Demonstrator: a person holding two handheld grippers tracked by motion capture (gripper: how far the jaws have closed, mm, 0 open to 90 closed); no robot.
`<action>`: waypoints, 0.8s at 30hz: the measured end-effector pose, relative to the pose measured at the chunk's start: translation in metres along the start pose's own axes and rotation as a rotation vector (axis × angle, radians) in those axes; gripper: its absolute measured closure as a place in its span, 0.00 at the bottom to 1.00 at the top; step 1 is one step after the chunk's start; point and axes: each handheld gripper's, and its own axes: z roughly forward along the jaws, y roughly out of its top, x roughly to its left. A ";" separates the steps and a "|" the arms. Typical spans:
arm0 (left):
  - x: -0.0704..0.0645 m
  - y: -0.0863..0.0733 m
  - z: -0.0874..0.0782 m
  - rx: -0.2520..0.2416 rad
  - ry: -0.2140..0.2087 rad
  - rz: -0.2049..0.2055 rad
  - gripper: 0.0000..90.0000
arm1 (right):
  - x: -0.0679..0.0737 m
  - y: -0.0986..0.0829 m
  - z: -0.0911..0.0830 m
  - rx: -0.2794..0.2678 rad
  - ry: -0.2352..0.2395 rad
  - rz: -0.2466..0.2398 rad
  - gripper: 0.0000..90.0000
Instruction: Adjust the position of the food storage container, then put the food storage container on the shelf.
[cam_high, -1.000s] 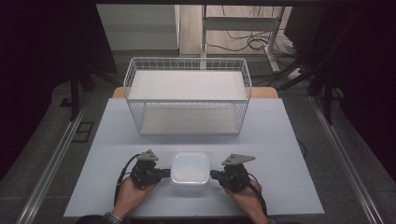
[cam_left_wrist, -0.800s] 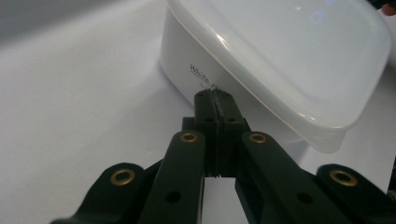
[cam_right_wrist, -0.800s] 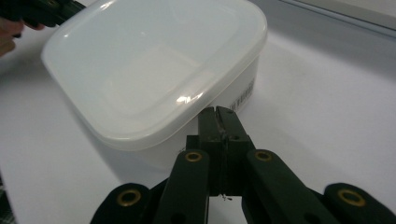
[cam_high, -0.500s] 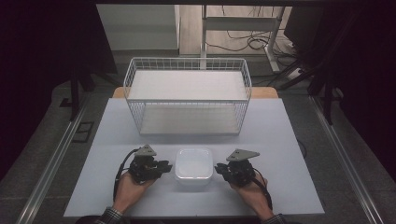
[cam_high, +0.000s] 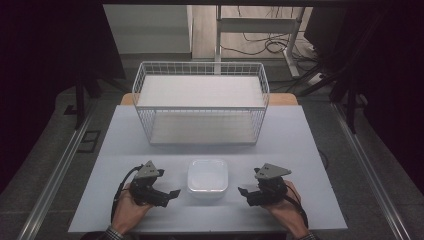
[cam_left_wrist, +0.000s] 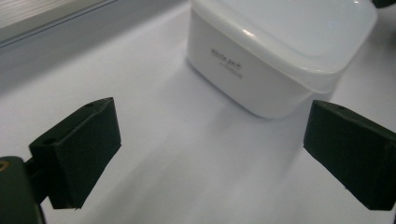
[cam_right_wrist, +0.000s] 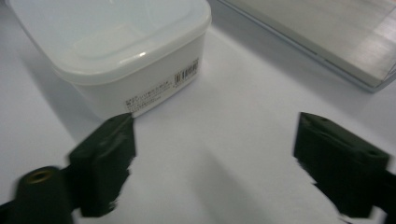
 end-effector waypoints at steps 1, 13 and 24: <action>0.001 -0.001 0.000 -0.006 -0.009 -0.006 0.03 | -0.001 -0.001 0.001 0.008 0.007 0.012 0.09; 0.006 -0.004 0.002 -0.019 0.018 -0.006 0.00 | -0.006 -0.005 0.006 0.014 0.027 0.077 0.03; 0.002 0.003 0.000 -0.019 0.001 0.003 0.01 | -0.005 0.001 0.005 -0.011 0.052 0.101 0.05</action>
